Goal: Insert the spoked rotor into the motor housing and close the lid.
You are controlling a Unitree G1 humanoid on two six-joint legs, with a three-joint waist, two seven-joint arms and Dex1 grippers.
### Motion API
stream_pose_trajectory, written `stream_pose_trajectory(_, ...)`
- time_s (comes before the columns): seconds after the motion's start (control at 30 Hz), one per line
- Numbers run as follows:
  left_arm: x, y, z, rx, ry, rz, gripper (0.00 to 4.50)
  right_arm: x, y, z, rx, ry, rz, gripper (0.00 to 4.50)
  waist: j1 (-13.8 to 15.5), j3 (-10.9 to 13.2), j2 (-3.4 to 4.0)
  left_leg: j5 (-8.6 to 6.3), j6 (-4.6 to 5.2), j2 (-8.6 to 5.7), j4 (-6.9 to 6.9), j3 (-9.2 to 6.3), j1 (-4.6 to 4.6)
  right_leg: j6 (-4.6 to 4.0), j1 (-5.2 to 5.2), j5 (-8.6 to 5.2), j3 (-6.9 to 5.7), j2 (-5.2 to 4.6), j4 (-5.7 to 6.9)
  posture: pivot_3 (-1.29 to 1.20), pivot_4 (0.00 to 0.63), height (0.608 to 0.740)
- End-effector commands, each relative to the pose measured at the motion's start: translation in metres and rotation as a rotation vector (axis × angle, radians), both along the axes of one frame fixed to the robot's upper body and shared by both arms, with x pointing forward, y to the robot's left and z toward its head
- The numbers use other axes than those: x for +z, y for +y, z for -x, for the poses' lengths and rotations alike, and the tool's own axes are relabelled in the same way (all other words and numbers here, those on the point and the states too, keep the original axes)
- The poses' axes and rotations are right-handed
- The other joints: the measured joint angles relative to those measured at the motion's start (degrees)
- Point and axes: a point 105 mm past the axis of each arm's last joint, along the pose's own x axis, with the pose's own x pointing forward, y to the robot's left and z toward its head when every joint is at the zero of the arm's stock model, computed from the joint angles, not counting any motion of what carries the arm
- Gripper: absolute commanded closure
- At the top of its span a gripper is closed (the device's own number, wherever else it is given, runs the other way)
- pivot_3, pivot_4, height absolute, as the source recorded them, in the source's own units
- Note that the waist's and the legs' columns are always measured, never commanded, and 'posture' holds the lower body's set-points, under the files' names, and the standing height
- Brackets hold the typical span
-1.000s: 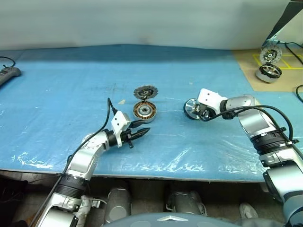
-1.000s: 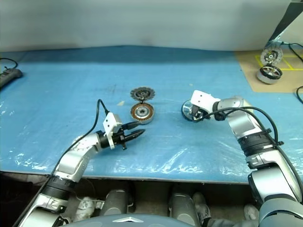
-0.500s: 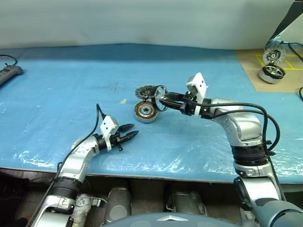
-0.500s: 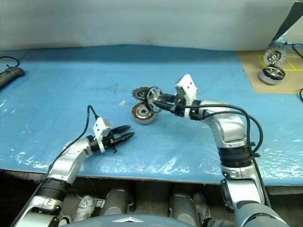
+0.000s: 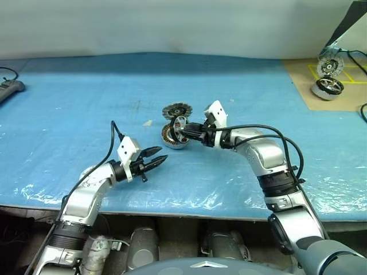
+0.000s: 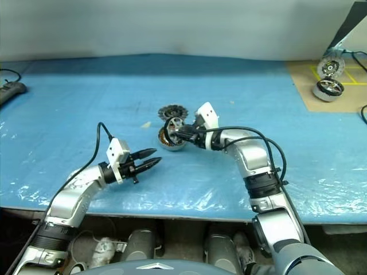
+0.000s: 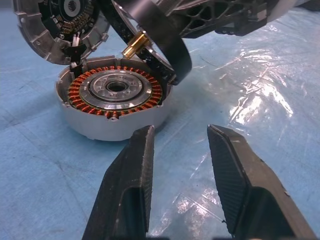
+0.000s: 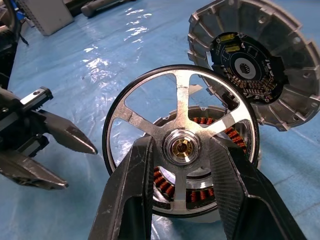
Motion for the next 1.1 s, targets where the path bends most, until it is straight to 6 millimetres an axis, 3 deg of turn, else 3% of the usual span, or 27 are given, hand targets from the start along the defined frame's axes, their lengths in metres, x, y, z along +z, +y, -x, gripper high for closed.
stream_pose_trajectory(0.03, -0.001, -0.004, 0.0, -0.003, -0.023, -0.004, 2.71, 0.009, 0.004, -0.005, 0.005, -0.044, -0.006, 2.94, 0.0, 0.0, 0.0, 0.0, 0.0, 0.0, 0.01, 0.0, 0.0, 0.0, 0.01, 0.0, 0.0, 0.0, 0.0, 0.0, 0.15, 0.74)
stream_pose_trajectory(0.2, 0.006, -0.009, -0.002, -0.011, -0.033, 0.0, 2.71, 0.009, 0.008, -0.009, -0.008, -0.051, -0.005, 2.94, 0.0, 0.0, 0.0, 0.0, 0.0, 0.01, 0.01, 0.0, 0.02, 0.0, 0.01, 0.0, 0.0, 0.0, 0.02, 0.0, 0.15, 0.74)
stream_pose_trajectory(0.43, 0.023, -0.016, 0.002, -0.025, -0.042, 0.004, 2.71, -0.005, 0.0, -0.01, 0.031, -0.079, 0.12, 2.94, 0.0, 0.0, 0.0, 0.0, 0.0, 0.0, 0.02, 0.0, 0.05, 0.0, 0.03, 0.0, 0.01, 0.0, 0.05, 0.0, 0.15, 0.74)
stream_pose_trajectory(0.6, 0.021, -0.018, 0.002, -0.021, -0.037, 0.0, 2.71, -0.009, 0.007, -0.004, 0.102, -0.103, 0.171, 2.94, 0.0, 0.0, -0.01, 0.0, 0.01, 0.0, 0.03, 0.0, 0.09, 0.0, 0.07, 0.0, 0.01, 0.0, 0.05, 0.0, 0.15, 0.74)
stream_pose_trajectory(0.73, 0.005, -0.021, 0.001, -0.019, -0.02, -0.002, 2.71, -0.012, 0.018, -0.006, 0.128, -0.13, 0.216, 2.94, -0.4, 0.0, -0.02, -0.01, 0.03, 0.0, 0.05, 0.0, 0.15, 0.0, 0.09, 0.0, 0.03, 0.0, 0.08, 0.0, 0.15, 0.74)
stream_pose_trajectory(0.8, 0.002, -0.022, -0.001, -0.02, -0.019, -0.001, 2.71, -0.012, 0.022, -0.007, 0.128, -0.143, 0.221, 2.46, -0.4, 0.0, -0.02, -0.02, 0.04, 0.02, 0.05, 0.0, 0.2, 0.0, 0.12, 0.0, 0.03, 0.01, 0.11, 0.0, 0.15, 0.74)
stream_pose_trajectory(0.87, 0.003, -0.022, -0.006, -0.02, -0.021, 0.001, 2.71, -0.009, 0.024, -0.011, 0.119, -0.173, 0.25, 2.01, -0.4, 0.0, -0.02, -0.02, 0.04, 0.02, 0.04, 0.0, 0.19, 0.0, 0.13, 0.0, 0.03, 0.01, 0.11, 0.0, 0.15, 0.74)
stream_pose_trajectory(1.1, 0.019, -0.018, -0.011, -0.016, -0.042, 0.006, 2.71, 0.031, 0.027, -0.005, 0.145, -0.173, 0.051, 2.01, -0.2, 0.0, -0.03, -0.01, 0.03, 0.0, 0.04, 0.0, 0.07, 0.0, 0.05, 0.0, 0.03, 0.0, 0.08, 0.0, 0.15, 0.74)
